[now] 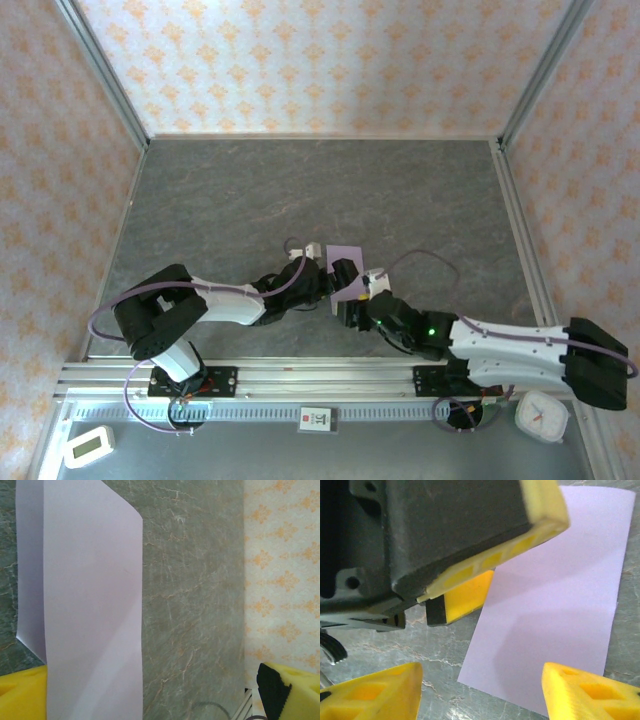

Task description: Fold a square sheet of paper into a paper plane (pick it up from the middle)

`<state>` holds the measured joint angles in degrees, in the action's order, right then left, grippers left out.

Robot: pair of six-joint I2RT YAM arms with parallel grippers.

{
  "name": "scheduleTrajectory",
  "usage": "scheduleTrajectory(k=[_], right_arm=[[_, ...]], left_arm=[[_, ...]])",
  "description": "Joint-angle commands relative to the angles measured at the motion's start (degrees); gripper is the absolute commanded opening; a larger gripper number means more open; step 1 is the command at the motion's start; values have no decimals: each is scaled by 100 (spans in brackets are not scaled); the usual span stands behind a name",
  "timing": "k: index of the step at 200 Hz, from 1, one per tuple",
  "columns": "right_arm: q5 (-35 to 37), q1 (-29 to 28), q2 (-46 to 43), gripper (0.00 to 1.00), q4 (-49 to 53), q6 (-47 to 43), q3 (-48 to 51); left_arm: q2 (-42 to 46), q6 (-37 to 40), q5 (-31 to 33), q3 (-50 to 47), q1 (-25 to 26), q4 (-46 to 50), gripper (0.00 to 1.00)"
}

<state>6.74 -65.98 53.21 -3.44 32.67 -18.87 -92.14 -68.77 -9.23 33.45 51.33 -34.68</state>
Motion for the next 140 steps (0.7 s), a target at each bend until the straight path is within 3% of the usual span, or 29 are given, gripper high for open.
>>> scheduleTrajectory(k=[1,59,140], right_arm=[[291,-28,-137,62,189,92,156],[116,-23,539,59,-250,-323,141],[5,-133,1335,67,-412,-681,-241]], left_arm=[[21,-267,-71,-91,-59,-442,99],[-210,-802,-228,-322,-165,-1244,99],[-353,-1010,-342,-448,-229,-1670,98]])
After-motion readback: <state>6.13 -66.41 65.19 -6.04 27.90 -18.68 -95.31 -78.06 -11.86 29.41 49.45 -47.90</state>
